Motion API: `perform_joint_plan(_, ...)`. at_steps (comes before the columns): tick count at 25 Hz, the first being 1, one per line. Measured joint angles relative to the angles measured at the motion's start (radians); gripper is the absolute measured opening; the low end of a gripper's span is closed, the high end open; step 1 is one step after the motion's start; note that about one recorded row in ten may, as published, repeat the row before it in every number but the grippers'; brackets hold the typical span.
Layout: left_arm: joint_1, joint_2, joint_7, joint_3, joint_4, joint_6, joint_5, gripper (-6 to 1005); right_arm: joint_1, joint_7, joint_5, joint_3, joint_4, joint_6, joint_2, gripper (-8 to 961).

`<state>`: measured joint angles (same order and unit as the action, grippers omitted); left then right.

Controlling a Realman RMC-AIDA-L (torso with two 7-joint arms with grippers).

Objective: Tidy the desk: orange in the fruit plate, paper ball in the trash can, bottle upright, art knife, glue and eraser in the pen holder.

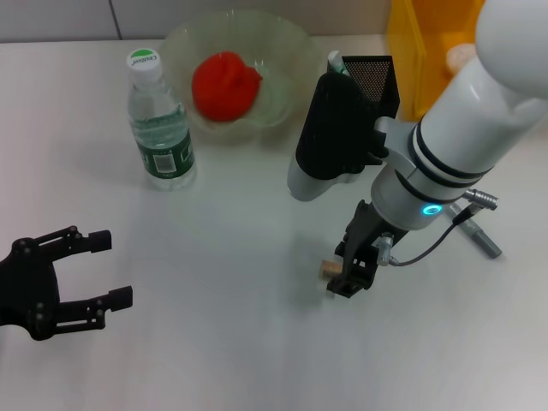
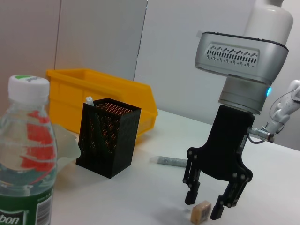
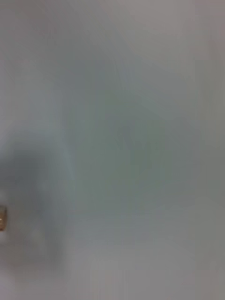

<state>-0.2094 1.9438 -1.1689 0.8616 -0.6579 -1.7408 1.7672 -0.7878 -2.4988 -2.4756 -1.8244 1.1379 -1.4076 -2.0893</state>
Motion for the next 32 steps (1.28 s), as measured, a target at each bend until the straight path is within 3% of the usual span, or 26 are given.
perform_joint_plan(4,-0.001,0.005,0.000,0.000,-0.001,0.003,0.000,864,-0.002,-0.007,0.000,-0.006,-0.007,0.013,-0.002,548)
perform_joint_plan(9,-0.001,0.005,0.000,0.000,-0.002,0.003,0.000,864,-0.002,-0.008,0.000,-0.004,-0.004,0.015,-0.002,317)
perform_joint_plan(17,0.000,0.007,0.001,0.001,0.002,0.013,0.000,864,0.012,-0.017,-0.003,0.011,0.059,-0.017,0.002,125)
perform_joint_plan(21,0.000,0.008,0.003,0.001,0.005,0.015,0.000,864,0.046,-0.029,-0.033,0.076,0.166,-0.058,0.006,125)
perform_joint_plan(23,0.000,0.009,0.003,0.003,0.006,0.016,0.000,864,0.108,-0.044,-0.096,0.208,0.337,-0.076,0.005,126)
perform_joint_plan(28,-0.001,0.010,0.004,0.004,0.006,0.018,0.000,864,0.152,-0.048,-0.106,0.293,0.407,-0.021,0.005,126)
perform_joint_plan(32,-0.001,0.011,0.002,0.004,0.006,0.021,0.000,864,0.206,-0.045,-0.108,0.326,0.424,0.123,0.006,126)
